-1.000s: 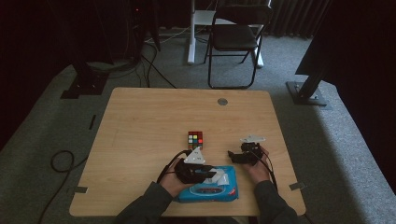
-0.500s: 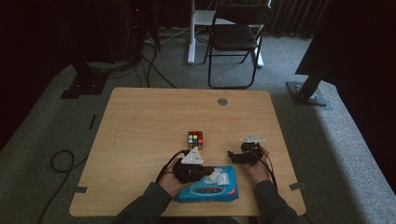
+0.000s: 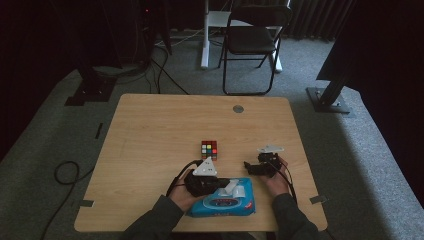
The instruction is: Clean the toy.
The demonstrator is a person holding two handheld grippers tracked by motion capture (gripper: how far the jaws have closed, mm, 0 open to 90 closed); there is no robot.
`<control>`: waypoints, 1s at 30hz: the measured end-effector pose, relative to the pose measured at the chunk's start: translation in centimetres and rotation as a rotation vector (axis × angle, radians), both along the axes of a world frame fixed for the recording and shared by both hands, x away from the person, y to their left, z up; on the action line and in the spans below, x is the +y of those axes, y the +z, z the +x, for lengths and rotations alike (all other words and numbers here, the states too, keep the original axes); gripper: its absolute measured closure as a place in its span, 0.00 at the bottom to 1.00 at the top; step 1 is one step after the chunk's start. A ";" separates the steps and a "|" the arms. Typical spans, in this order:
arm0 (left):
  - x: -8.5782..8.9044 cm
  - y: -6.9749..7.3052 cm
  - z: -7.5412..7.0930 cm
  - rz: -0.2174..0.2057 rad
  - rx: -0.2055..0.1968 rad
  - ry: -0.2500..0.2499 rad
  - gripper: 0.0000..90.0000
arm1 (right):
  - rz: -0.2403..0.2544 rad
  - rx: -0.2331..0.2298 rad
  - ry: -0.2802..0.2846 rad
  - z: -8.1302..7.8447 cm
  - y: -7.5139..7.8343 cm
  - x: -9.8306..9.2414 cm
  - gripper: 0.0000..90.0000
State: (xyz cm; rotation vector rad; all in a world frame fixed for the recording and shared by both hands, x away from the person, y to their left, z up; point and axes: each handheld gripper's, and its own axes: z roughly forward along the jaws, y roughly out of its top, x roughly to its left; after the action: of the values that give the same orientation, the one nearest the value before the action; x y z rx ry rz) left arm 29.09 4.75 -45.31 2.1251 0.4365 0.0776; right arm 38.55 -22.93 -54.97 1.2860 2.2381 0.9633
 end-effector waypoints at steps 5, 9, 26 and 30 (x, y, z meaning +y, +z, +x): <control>0.0 0.4 -0.3 -0.002 -0.012 0.000 0.99 | 0.000 0.000 0.000 0.0 0.0 0.0 0.14; 0.1 0.5 -0.3 -0.003 -0.018 -0.001 0.99 | 0.000 0.000 0.000 0.0 0.0 0.0 0.14; 0.2 1.2 -0.5 -0.010 -0.044 0.007 1.00 | 0.000 0.000 0.000 0.0 0.0 0.0 0.14; 0.3 1.4 -0.5 -0.017 -0.043 0.004 1.00 | 0.000 0.000 0.000 0.0 0.0 0.0 0.14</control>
State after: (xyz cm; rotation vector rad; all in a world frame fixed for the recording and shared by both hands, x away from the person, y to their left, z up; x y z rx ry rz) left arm 28.55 5.04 -43.87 2.1016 0.4144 0.1216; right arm 38.56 -22.93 -54.97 1.2856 2.2379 0.9633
